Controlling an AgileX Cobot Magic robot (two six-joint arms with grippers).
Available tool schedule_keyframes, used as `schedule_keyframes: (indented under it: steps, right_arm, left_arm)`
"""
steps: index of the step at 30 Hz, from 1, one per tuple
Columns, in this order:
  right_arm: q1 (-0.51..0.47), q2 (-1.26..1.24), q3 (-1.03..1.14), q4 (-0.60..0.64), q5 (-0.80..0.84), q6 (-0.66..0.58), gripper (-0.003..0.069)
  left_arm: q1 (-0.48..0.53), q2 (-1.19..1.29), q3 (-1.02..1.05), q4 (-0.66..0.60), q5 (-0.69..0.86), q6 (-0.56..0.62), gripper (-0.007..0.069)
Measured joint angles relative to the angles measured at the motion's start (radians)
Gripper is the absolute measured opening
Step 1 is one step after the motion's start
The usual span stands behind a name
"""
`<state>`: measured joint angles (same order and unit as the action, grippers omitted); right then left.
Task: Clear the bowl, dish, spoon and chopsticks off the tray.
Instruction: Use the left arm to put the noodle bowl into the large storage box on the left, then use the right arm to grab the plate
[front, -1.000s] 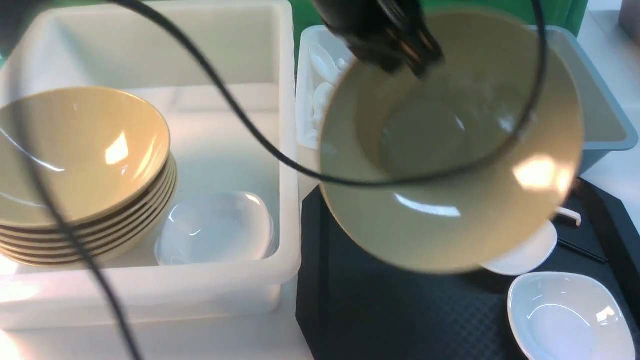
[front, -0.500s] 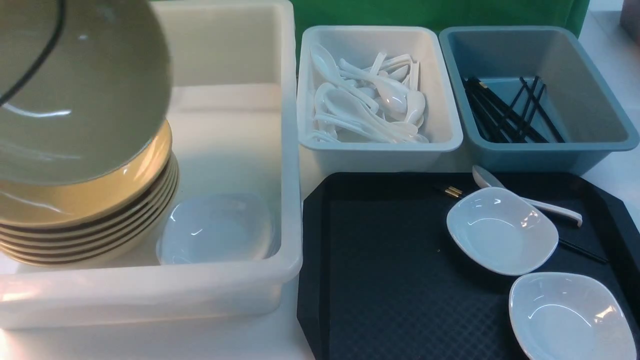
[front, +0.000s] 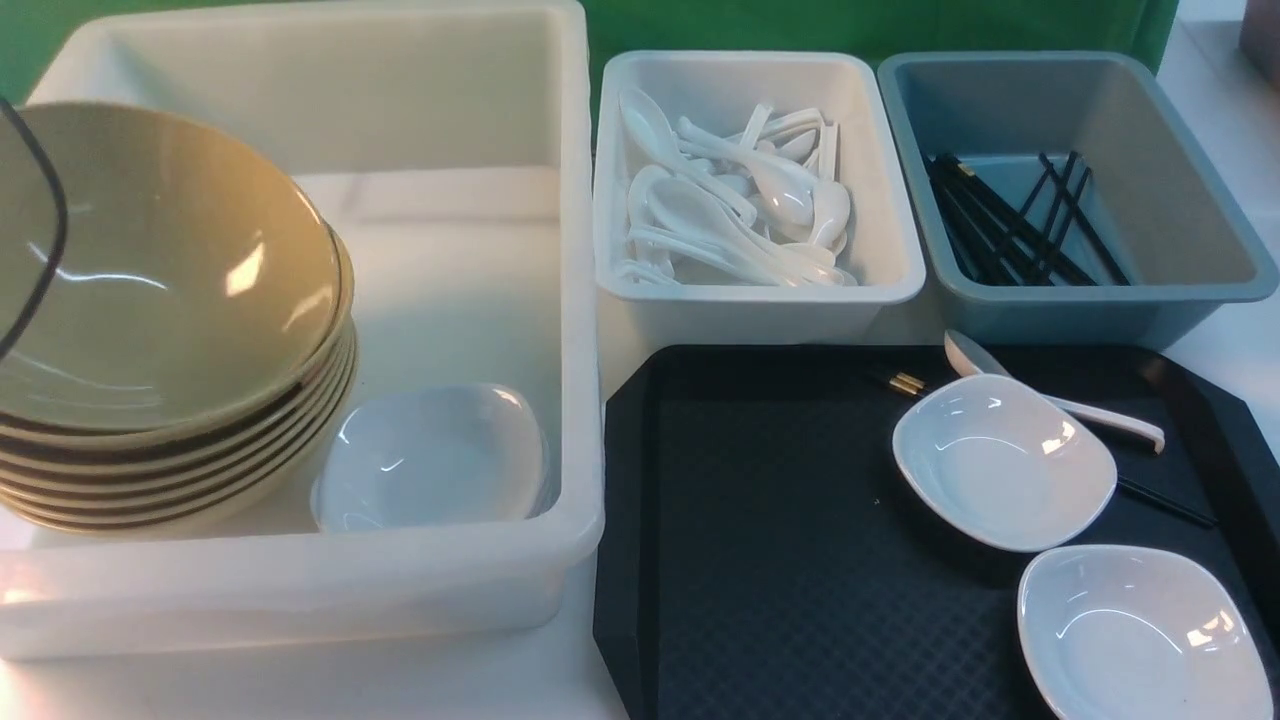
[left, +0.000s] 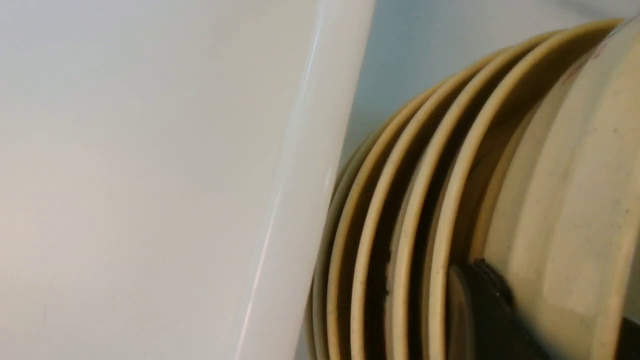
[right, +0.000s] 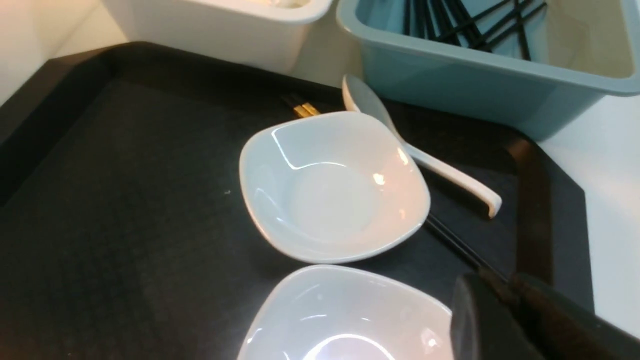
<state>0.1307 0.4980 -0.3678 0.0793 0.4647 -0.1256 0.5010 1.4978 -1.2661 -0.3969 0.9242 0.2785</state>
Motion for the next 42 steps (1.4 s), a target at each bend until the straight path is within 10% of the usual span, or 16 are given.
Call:
schedule_keyframes:
  steps: [11, 20, 28, 42]
  right_arm:
    - [0.008, 0.0, 0.0, 0.001, -0.008, 0.0, 0.0101]
    - [0.008, 0.0, 0.022, 0.001, -0.021, 0.0, 0.0111]
    - [0.008, 0.0, 0.056, 0.002, -0.049, 0.032, 0.0115]
    - [0.008, 0.0, 0.07, 0.002, -0.079, 0.05, 0.0127]
  left_arm:
    - [-0.002, 0.013, -0.002, -0.018, 0.032, -0.01, 0.0362]
    - [-0.001, -0.118, -0.089, 0.018, 0.094, -0.067, 0.0487]
    - [-0.038, -0.279, -0.1, -0.066, 0.118, 0.029, 0.0429]
    - [-0.093, -0.197, 0.258, 0.016, -0.285, 0.084, 0.0043]
